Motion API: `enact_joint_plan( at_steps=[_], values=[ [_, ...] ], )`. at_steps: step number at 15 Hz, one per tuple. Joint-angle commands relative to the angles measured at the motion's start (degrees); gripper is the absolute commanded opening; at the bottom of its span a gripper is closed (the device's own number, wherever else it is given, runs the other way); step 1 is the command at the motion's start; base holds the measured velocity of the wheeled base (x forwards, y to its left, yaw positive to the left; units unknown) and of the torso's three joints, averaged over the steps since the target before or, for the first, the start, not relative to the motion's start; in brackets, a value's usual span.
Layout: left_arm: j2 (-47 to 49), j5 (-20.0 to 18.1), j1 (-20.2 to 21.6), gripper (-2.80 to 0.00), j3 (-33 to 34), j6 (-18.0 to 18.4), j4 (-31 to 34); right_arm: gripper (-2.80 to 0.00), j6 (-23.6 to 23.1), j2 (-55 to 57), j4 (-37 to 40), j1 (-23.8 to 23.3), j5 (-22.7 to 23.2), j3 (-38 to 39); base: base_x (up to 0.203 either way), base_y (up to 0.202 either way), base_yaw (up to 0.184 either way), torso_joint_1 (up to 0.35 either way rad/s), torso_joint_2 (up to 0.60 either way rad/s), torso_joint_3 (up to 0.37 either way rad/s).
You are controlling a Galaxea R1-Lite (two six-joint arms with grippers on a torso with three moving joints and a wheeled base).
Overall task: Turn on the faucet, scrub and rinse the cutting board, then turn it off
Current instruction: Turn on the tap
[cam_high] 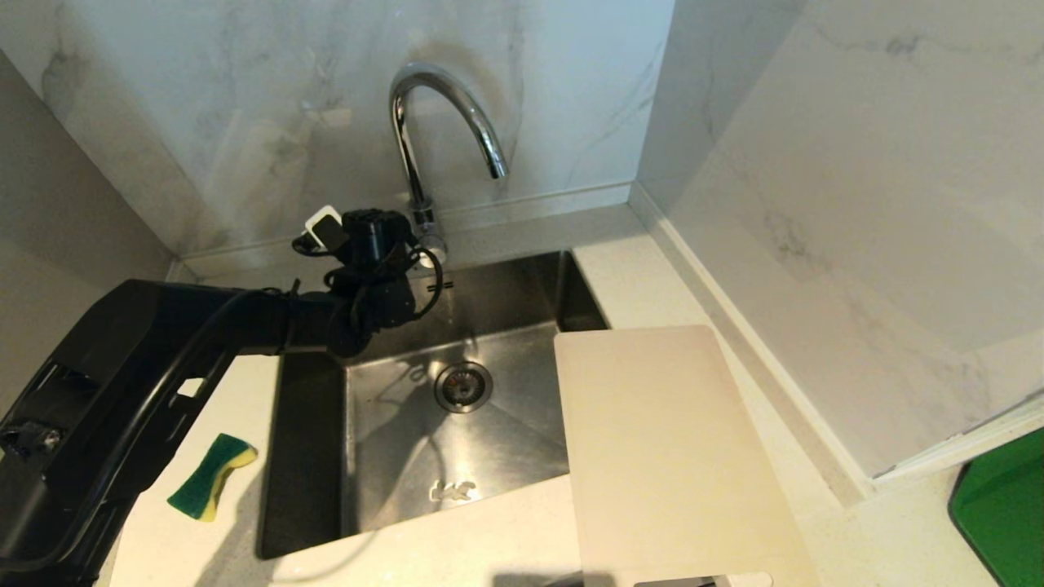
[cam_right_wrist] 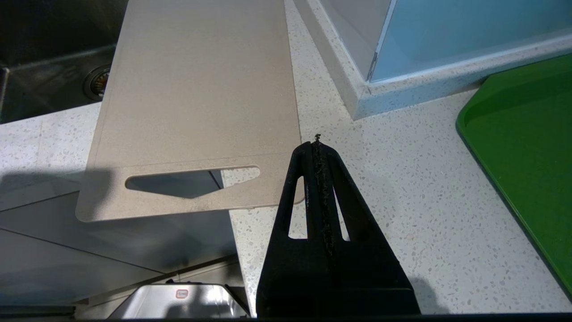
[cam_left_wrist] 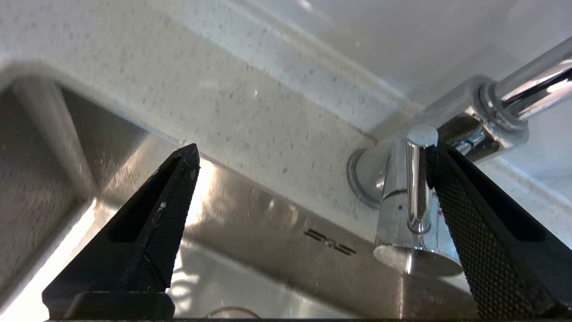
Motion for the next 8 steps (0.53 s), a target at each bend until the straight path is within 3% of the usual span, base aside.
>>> enact_joint_plan(
  at_steps=[1, 3, 8],
  values=[
    [-1.1, 0.3, -0.1, 0.00, 0.0, -2.3, 3.1, -2.80, 0.0, 0.0, 0.0, 0.0, 0.0, 0.0, 0.000, 0.000, 0.000, 0.000, 0.00, 0.000],
    [-2.3, 0.0, -0.2, 0.00, 0.0, -5.7, 7.8, -2.80, 0.0, 0.0, 0.0, 0.0, 0.0, 0.1, 0.000, 0.000, 0.000, 0.000, 0.00, 0.000],
    [-2.7, 0.1, -0.5, 0.00, 0.2, -7.3, 9.0, -2.80, 0.0, 0.0, 0.0, 0.0, 0.0, 0.0, 0.000, 0.000, 0.000, 0.000, 0.00, 0.000]
  ],
)
